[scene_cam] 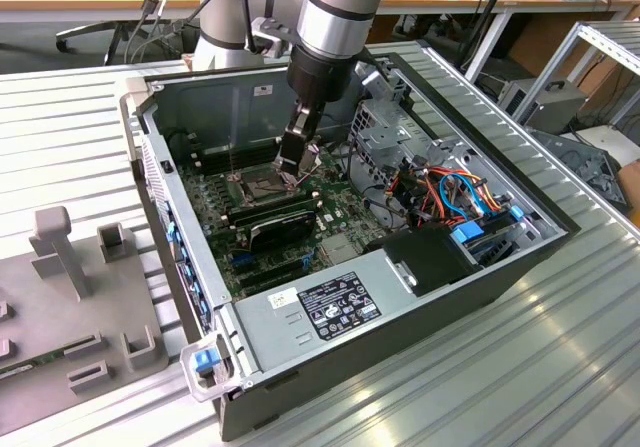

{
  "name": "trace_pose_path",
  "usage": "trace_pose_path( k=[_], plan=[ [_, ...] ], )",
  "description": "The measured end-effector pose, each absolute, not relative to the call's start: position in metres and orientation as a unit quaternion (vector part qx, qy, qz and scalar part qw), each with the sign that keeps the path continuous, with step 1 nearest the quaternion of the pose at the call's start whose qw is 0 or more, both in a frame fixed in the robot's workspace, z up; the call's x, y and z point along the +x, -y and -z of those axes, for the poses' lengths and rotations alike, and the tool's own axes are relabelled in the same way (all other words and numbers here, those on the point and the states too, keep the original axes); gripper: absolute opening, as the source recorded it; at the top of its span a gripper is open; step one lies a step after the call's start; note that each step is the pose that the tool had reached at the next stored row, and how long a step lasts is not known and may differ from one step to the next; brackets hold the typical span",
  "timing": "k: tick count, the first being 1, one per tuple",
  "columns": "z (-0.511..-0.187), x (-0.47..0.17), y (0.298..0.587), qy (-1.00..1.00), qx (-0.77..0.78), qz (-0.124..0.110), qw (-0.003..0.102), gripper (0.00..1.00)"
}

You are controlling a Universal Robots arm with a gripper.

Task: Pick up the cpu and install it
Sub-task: 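Place the cpu into insertion slot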

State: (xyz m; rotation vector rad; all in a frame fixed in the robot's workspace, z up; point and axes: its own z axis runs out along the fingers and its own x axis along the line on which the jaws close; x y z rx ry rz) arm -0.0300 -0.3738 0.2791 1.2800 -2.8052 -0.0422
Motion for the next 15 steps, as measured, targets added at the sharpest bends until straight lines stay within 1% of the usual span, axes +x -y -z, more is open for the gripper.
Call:
trace_pose_path(
  k=[15],
  plan=[
    [-0.2791, -0.0300, 0.3738, 0.892, 0.450, 0.013, 0.029, 0.55]
  ],
)
